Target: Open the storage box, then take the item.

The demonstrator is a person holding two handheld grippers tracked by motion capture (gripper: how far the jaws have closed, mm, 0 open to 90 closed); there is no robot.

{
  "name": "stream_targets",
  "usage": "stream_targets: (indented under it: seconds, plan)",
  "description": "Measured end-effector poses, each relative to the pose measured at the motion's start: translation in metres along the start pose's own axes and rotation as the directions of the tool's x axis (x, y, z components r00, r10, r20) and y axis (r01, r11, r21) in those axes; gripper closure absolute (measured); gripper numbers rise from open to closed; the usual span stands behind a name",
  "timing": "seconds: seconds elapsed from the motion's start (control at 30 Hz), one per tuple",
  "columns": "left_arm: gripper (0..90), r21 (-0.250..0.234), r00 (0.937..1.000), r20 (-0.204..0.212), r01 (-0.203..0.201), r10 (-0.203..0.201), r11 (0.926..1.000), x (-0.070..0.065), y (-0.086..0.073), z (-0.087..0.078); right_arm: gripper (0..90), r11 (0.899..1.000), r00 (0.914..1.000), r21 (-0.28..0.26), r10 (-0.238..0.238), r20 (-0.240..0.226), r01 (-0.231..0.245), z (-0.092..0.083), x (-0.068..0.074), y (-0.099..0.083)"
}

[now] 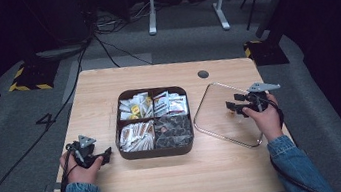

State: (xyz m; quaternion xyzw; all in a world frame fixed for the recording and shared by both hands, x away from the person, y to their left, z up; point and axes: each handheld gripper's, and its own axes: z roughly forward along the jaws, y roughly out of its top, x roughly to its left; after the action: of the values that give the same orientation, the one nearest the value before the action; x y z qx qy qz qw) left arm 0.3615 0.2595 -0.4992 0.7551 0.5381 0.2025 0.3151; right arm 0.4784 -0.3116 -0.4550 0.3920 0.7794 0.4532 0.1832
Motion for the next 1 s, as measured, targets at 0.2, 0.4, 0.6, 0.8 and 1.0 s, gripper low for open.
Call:
stream_targets:
  seconds: [0.2,0.4,0.6,0.8,1.0]
  plan:
    - [33.3,-0.024,0.9993,0.031,0.020,-0.019,0.9995,-0.002,0.005,-0.006,43.3,1.000,0.9997,-0.002,0.026,0.004,-0.026,-0.003,-0.003,-0.003]
    - [32.6,-0.062,0.9994,0.014,0.033,-0.033,0.9975,-0.001,0.014,-0.016,43.6,0.999,0.9994,-0.006,0.035,0.002,-0.035,-0.002,-0.003,-0.004]
    - [31.9,-0.092,0.9996,0.009,0.026,-0.026,0.9954,-0.004,0.027,-0.022,44.5,0.999,0.9992,-0.001,0.039,0.009,-0.039,-0.008,-0.006,-0.009]
    - [35.2,-0.129,0.9988,0.038,0.036,-0.031,0.9910,-0.008,0.039,-0.031,44.7,0.998,0.9983,-0.010,0.055,0.019,-0.055,-0.014,-0.008,-0.012]
    - [36.4,-0.174,0.9963,0.081,0.044,-0.030,0.9837,-0.024,0.051,-0.038,44.7,0.998,0.9982,-0.009,0.054,0.026,-0.054,-0.016,-0.007,-0.012]
